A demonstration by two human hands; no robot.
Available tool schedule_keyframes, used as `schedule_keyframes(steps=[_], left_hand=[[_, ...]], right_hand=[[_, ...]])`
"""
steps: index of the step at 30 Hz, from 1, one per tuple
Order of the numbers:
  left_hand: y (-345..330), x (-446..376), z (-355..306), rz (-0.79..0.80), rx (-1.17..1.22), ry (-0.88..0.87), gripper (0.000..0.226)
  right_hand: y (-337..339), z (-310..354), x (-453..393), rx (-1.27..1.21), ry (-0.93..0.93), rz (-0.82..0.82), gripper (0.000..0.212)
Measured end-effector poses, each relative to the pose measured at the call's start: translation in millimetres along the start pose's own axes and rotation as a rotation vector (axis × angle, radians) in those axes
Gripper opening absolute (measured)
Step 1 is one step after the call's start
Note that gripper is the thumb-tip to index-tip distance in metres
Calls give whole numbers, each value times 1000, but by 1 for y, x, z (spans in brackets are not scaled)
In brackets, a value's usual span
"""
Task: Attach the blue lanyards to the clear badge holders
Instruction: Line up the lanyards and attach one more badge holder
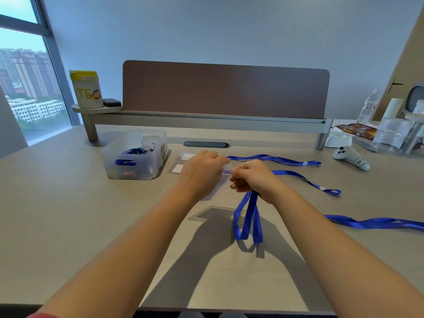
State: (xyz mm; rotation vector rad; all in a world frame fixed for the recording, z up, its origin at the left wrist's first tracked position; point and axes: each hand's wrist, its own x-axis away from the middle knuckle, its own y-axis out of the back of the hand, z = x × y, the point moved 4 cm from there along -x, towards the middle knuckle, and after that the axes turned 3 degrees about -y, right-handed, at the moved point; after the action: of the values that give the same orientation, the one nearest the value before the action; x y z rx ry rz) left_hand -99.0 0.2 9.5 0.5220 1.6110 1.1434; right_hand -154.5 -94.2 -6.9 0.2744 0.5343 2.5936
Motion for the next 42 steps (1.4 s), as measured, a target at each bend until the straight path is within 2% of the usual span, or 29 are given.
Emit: schedule_keyframes(steps=[4,7,10,13,17,21,29,35,37,42], left_hand=[[-3,1,5,3,-15,-18,38],[-2,1,7,-61,15,-126,25],[-2,1,8,-20,-69,-159,20],[2,0,5,7,-87,-179,18],[2,-3,2,53,-138,-185,29],[3,-5,4,78,-79,-151,32],[2,-6,13,-11,166,-7,30],[-1,-9,19,-145,429,163,25],[-3,-8,21,-172,539,213,25],[-10,-6,29,-191,891,311,20]], right_hand=[[0,2,-3,-9,78,-53,23],[0,6,-3,9,105,-88,11],[0,7,-6,56,131,-117,19],[-3,8,-6,99,159,-115,19],[-5,8,-6,157,192,-78,18],[-3,10,-6,162,203,-65,20],[-2,10,-6,66,230,-111,20],[-5,16,-7,-9,262,-148,14],[-5,18,-7,-15,291,-140,8],[-7,22,-8,10,339,-121,6]])
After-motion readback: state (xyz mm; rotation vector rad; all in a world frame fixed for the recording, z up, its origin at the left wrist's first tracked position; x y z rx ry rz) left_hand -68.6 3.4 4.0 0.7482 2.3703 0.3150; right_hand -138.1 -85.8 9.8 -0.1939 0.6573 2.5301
